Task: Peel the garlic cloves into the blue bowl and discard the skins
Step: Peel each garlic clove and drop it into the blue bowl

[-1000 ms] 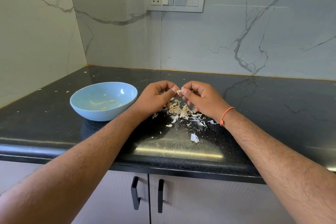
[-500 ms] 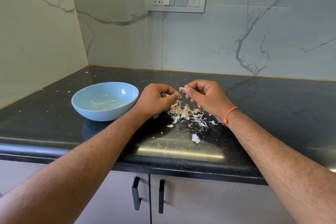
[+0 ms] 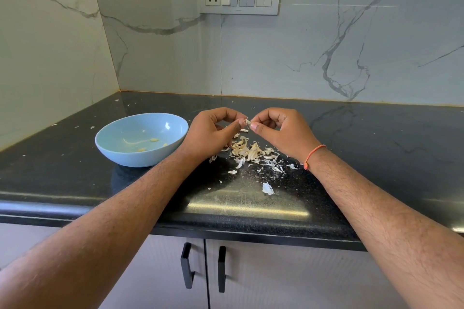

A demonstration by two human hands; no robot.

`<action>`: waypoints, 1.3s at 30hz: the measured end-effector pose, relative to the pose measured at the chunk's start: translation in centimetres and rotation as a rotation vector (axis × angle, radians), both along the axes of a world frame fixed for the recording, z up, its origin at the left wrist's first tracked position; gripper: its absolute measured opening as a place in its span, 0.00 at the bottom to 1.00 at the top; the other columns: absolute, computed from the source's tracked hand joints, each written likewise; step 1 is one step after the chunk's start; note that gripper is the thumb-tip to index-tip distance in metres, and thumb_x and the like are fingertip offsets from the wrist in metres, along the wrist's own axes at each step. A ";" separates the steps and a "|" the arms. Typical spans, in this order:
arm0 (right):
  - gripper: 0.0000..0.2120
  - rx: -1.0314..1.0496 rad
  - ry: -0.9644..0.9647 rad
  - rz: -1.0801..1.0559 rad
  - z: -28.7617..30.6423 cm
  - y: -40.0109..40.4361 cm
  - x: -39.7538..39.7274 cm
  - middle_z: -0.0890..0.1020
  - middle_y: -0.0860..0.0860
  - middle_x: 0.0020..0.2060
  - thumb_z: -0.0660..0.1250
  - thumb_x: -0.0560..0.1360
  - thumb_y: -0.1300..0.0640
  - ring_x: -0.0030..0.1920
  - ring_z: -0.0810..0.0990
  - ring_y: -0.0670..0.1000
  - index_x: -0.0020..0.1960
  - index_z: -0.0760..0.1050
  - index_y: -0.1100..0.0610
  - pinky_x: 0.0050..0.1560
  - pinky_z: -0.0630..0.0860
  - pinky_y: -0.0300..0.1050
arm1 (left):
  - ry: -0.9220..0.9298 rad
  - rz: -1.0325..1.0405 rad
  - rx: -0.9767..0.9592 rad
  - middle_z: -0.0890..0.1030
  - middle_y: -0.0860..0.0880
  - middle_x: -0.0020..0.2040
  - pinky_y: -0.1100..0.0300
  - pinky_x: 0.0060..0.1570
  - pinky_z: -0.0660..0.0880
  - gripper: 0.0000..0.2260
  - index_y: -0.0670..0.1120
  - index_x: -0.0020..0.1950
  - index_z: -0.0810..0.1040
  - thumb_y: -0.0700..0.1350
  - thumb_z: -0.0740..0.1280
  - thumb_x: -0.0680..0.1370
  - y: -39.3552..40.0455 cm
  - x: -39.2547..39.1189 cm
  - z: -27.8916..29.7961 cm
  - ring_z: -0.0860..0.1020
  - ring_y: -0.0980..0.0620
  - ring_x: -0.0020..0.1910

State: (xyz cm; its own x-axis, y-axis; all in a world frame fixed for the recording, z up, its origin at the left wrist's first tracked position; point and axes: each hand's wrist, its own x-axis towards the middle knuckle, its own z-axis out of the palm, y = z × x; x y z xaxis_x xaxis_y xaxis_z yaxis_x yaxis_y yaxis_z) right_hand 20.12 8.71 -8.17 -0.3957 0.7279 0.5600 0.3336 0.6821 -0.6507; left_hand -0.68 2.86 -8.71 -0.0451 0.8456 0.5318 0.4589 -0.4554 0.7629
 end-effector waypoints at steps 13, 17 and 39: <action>0.03 0.203 -0.111 -0.103 0.1 -1.3 -0.3 0.83 0.42 0.30 0.79 0.71 0.58 0.31 0.80 0.40 0.39 0.87 0.53 0.34 0.73 0.29 | 0.171 0.129 0.012 0.83 0.51 0.29 0.64 0.29 0.77 0.04 0.52 0.44 0.85 0.49 0.75 0.78 -0.4 0.3 -0.2 0.80 0.56 0.24; 0.03 0.228 -0.115 -0.113 0.0 -1.1 -0.4 0.83 0.41 0.30 0.79 0.71 0.57 0.31 0.81 0.40 0.39 0.87 0.52 0.34 0.73 0.28 | 0.194 0.083 0.021 0.82 0.50 0.27 0.61 0.32 0.78 0.04 0.52 0.45 0.84 0.49 0.75 0.79 -0.6 0.5 -0.2 0.78 0.56 0.23; 0.03 0.046 0.005 -0.069 0.2 -0.8 -0.4 0.86 0.44 0.37 0.79 0.74 0.53 0.36 0.82 0.40 0.46 0.87 0.50 0.41 0.78 0.32 | 0.008 0.003 -0.082 0.86 0.56 0.37 0.60 0.26 0.76 0.07 0.47 0.54 0.87 0.50 0.74 0.81 0.1 0.1 -0.1 0.80 0.56 0.28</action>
State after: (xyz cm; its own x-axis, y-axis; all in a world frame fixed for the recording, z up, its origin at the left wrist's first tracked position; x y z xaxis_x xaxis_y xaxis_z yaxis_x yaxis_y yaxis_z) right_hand 19.74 7.94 -7.99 -0.3421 0.7270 0.5954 0.3776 0.6865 -0.6214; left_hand -0.55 2.97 -8.83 -0.0435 0.8864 0.4610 0.4659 -0.3901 0.7942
